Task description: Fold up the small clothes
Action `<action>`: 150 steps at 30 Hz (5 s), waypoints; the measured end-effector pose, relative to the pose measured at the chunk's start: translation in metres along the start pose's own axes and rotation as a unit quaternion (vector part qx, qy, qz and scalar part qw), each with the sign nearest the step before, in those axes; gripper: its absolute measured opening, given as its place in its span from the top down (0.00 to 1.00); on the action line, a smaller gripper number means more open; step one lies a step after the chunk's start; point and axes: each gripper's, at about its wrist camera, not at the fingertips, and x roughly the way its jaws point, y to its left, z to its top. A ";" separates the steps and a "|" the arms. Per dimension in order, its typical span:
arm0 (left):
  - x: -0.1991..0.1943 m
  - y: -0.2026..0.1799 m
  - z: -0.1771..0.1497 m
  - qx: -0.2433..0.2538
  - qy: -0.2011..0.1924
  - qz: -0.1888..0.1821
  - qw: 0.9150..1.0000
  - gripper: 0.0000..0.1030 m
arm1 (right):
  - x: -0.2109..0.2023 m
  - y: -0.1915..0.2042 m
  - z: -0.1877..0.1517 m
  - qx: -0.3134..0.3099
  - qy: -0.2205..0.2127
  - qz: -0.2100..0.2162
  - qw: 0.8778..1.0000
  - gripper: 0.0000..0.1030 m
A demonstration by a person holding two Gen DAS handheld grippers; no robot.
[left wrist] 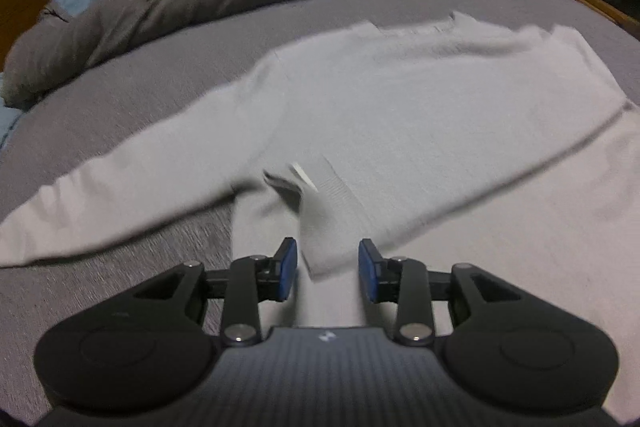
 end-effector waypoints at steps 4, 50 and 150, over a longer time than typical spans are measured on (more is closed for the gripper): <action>-0.008 -0.004 -0.020 0.019 0.018 -0.004 1.000 0.69 | -0.008 0.008 -0.021 -0.035 0.016 -0.011 0.999 0.55; -0.092 0.022 -0.072 0.028 0.074 -0.099 0.992 1.00 | -0.105 0.036 -0.088 -0.219 -0.033 -0.042 0.974 0.43; -0.007 -0.030 -0.061 0.048 -0.056 -0.022 0.997 0.44 | -0.023 0.263 -0.025 -0.377 -0.260 0.023 0.889 0.44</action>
